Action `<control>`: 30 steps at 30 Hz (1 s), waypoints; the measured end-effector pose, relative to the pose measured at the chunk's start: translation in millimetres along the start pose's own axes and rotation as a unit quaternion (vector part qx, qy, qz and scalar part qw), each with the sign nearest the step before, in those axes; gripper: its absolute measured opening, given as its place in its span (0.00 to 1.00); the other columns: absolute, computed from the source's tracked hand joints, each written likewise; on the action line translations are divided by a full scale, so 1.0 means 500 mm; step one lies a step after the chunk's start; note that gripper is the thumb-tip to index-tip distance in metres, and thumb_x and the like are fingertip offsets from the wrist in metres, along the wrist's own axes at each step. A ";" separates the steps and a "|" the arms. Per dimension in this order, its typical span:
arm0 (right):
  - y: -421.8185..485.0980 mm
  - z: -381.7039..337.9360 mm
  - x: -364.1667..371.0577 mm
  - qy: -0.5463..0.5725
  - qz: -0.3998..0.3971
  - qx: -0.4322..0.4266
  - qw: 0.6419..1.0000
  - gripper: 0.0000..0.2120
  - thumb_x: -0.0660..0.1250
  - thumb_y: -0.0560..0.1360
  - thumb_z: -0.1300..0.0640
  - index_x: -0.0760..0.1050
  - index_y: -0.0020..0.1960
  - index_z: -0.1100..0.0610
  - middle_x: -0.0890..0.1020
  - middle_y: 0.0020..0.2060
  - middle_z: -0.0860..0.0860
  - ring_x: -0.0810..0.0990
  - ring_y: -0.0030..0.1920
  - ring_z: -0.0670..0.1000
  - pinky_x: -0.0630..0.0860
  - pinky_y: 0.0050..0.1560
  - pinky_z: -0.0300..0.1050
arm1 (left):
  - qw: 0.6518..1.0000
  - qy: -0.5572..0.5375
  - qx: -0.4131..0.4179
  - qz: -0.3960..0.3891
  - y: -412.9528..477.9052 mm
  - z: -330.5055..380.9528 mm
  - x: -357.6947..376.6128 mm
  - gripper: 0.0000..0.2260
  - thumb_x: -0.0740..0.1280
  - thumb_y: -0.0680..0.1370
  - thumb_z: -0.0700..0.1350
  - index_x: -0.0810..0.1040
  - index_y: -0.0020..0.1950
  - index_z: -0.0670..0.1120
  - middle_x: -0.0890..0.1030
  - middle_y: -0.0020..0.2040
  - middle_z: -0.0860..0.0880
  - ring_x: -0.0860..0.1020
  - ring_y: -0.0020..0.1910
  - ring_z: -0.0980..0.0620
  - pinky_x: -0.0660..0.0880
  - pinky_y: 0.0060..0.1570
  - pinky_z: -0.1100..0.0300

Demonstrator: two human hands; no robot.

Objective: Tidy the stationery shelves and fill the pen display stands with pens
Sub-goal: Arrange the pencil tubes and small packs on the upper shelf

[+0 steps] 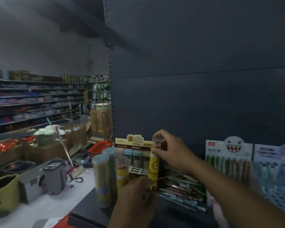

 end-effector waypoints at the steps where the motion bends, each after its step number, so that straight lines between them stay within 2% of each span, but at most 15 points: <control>1: -0.010 0.000 -0.031 -0.006 0.009 -0.001 1.000 0.16 0.76 0.77 0.46 0.72 0.60 0.40 0.82 0.50 0.41 0.82 0.48 0.41 0.82 0.49 0.45 | 1.000 -0.014 -0.005 0.001 0.008 0.018 0.016 0.13 0.69 0.71 0.59 0.78 0.56 0.63 0.82 0.49 0.61 0.82 0.45 0.64 0.81 0.46 0.63; 4: -0.049 0.003 -0.125 -0.026 0.030 0.004 0.999 0.16 0.76 0.76 0.44 0.74 0.60 0.40 0.83 0.44 0.43 0.82 0.44 0.43 0.80 0.46 0.43 | 0.997 -0.075 -0.007 -0.004 0.040 0.084 0.072 0.16 0.76 0.74 0.55 0.72 0.55 0.67 0.79 0.52 0.61 0.81 0.46 0.65 0.79 0.46 0.66; 6: -0.084 0.011 -0.188 -0.038 0.045 0.007 0.998 0.16 0.76 0.76 0.45 0.75 0.60 0.41 0.82 0.42 0.43 0.81 0.42 0.42 0.78 0.45 0.41 | 0.990 -0.133 -0.019 -0.035 0.061 0.136 0.116 0.20 0.76 0.76 0.56 0.68 0.58 0.69 0.79 0.53 0.62 0.81 0.47 0.63 0.81 0.49 0.60; 8: -0.124 0.023 -0.246 -0.051 0.053 0.017 0.997 0.15 0.75 0.77 0.45 0.75 0.61 0.42 0.82 0.43 0.43 0.81 0.41 0.42 0.79 0.44 0.42 | 0.981 -0.175 -0.026 -0.075 0.074 0.192 0.165 0.16 0.75 0.78 0.56 0.70 0.59 0.66 0.82 0.48 0.60 0.81 0.44 0.61 0.81 0.46 0.57; 11: -0.190 0.049 -0.331 -0.074 0.072 0.036 0.994 0.15 0.75 0.77 0.45 0.75 0.60 0.41 0.83 0.43 0.47 0.82 0.40 0.46 0.83 0.43 0.48 | 0.972 -0.214 0.016 -0.097 0.074 0.287 0.232 0.09 0.72 0.81 0.49 0.75 0.54 0.61 0.81 0.41 0.55 0.78 0.38 0.59 0.75 0.37 0.61; 12: -0.214 0.061 -0.362 -0.084 0.081 0.042 0.992 0.14 0.75 0.77 0.45 0.76 0.60 0.42 0.84 0.43 0.47 0.83 0.40 0.46 0.83 0.44 0.48 | 0.967 -0.227 0.027 -0.109 0.070 0.318 0.256 0.08 0.72 0.82 0.48 0.76 0.55 0.61 0.81 0.42 0.55 0.78 0.39 0.59 0.75 0.37 0.62; 16: -0.313 0.115 -0.484 -0.099 0.091 0.084 0.987 0.10 0.72 0.80 0.45 0.77 0.60 0.43 0.85 0.45 0.50 0.85 0.40 0.48 0.84 0.42 0.51 | 0.940 -0.275 0.071 -0.189 0.055 0.437 0.346 0.11 0.70 0.83 0.52 0.78 0.64 0.64 0.83 0.51 0.62 0.82 0.49 0.60 0.81 0.50 0.58; 18: -0.367 0.142 -0.544 -0.100 0.097 0.108 0.984 0.11 0.73 0.80 0.47 0.77 0.62 0.44 0.84 0.48 0.50 0.86 0.41 0.49 0.85 0.41 0.50 | 0.929 -0.291 0.087 -0.214 0.044 0.500 0.394 0.10 0.69 0.83 0.54 0.78 0.63 0.66 0.83 0.53 0.63 0.82 0.51 0.60 0.81 0.54 0.57; 21: -0.447 0.183 -0.631 -0.145 0.116 0.141 0.972 0.17 0.76 0.77 0.46 0.78 0.63 0.43 0.84 0.46 0.48 0.85 0.42 0.48 0.85 0.42 0.50 | 0.919 -0.300 0.099 -0.235 0.019 0.598 0.474 0.06 0.69 0.83 0.55 0.78 0.58 0.65 0.81 0.50 0.64 0.82 0.49 0.60 0.81 0.52 0.58; 24: -0.525 0.242 -0.707 -0.178 0.133 0.187 0.957 0.18 0.78 0.75 0.45 0.78 0.62 0.42 0.84 0.43 0.47 0.85 0.41 0.45 0.85 0.43 0.52 | 0.905 -0.309 0.127 -0.263 -0.017 0.690 0.558 0.06 0.69 0.83 0.55 0.78 0.60 0.64 0.82 0.52 0.63 0.80 0.52 0.64 0.78 0.49 0.66; 26: -0.576 0.285 -0.752 -0.187 0.149 0.212 0.947 0.19 0.78 0.75 0.46 0.78 0.63 0.43 0.84 0.43 0.45 0.84 0.40 0.43 0.85 0.42 0.46 | 0.897 -0.316 0.129 -0.282 -0.035 0.742 0.607 0.09 0.69 0.83 0.54 0.78 0.62 0.64 0.83 0.54 0.62 0.80 0.52 0.64 0.80 0.52 0.63; 28: -0.625 0.321 -0.791 -0.199 0.169 0.230 0.937 0.21 0.78 0.75 0.47 0.78 0.66 0.44 0.84 0.44 0.42 0.83 0.40 0.40 0.80 0.41 0.33 | 0.891 -0.316 0.123 -0.301 -0.049 0.784 0.656 0.12 0.71 0.82 0.53 0.77 0.63 0.65 0.83 0.54 0.61 0.81 0.52 0.64 0.81 0.54 0.60; 30: -0.670 0.354 -0.829 -0.225 0.186 0.243 0.925 0.21 0.78 0.75 0.48 0.78 0.66 0.44 0.81 0.46 0.38 0.80 0.44 0.35 0.73 0.40 0.24 | 0.888 -0.283 0.129 -0.339 -0.075 0.816 0.711 0.19 0.72 0.81 0.53 0.70 0.70 0.64 0.79 0.62 0.63 0.79 0.58 0.66 0.79 0.61 0.62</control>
Point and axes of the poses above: each hand's wrist, its own y-axis towards the middle knuckle, its own x-axis out of the palm, z = x × y, the point moved 4 cm from there along y, towards the middle knuckle
